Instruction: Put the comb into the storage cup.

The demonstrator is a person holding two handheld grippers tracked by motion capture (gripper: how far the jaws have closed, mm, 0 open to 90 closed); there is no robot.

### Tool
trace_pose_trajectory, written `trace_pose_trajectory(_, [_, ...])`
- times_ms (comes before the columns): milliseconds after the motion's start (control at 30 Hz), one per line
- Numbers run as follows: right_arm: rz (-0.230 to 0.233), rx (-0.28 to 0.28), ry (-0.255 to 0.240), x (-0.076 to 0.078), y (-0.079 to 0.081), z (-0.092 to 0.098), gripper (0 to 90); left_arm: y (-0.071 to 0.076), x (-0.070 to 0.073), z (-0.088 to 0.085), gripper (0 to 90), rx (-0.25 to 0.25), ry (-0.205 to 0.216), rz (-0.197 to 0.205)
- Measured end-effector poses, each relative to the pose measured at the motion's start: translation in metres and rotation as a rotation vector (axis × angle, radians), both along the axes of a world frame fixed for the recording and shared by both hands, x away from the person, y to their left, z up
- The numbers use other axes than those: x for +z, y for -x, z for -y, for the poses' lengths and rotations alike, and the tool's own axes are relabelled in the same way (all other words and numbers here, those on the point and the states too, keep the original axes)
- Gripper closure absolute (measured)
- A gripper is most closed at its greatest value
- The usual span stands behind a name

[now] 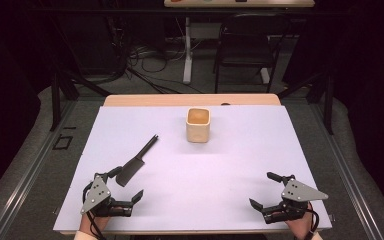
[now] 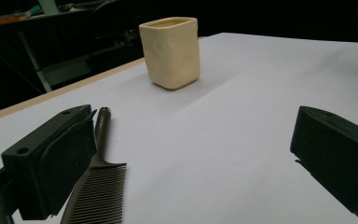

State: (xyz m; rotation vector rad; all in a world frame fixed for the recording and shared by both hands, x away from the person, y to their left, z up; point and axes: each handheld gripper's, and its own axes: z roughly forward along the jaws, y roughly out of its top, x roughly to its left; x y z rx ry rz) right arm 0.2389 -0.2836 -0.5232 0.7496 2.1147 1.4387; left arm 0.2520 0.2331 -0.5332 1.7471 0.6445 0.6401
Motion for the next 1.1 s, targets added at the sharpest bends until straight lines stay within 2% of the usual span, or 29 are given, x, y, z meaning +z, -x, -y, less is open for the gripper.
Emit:
trace_pose_trajectory(167, [-0.007,-0.001,0.005,0.0,0.0,0.0,0.0,-0.001,0.0,0.001,0.2,0.007,-0.001,-0.01])
trace_pose_trajectory(333, [-0.005,0.002,0.012,-0.001,-0.001,-0.001,0.0,-0.006,0.001,0.003,0.2,0.018,0.021,-0.022])
trace_pose_trajectory(433, [-0.021,-0.006,0.015,-0.002,-0.002,-0.001,0.0,-0.012,0.002,0.005,1.3,0.028,0.043,-0.06])
trace_pose_trajectory(500, [-0.017,-0.005,0.011,-0.002,-0.002,0.0,0.0,-0.014,0.002,0.007,1.4,0.026,0.045,-0.068])
trace_pose_trajectory(567, [-0.012,-0.008,0.006,-0.002,-0.002,0.0,0.0,-0.019,0.002,0.012,1.0,0.024,0.027,-0.077])
trace_pose_trajectory(633, [-0.016,-0.005,0.008,-0.002,-0.002,0.0,0.0,-0.022,0.002,0.013,0.3,0.024,0.029,-0.079])
trace_pose_trajectory(767, [-0.018,-0.005,0.008,-0.002,-0.002,0.0,0.0,-0.029,0.003,0.016,0.2,0.045,0.02,-0.08])
trace_pose_trajectory(800, [-0.018,-0.006,0.008,-0.002,-0.002,0.0,0.0,-0.032,0.004,0.017,0.2,0.065,0.019,-0.075])
trace_pose_trajectory(1100, [-0.03,-0.004,0.006,-0.003,-0.002,0.0,0.0,-0.044,0.006,0.021,0.2,0.105,-0.004,-0.075])
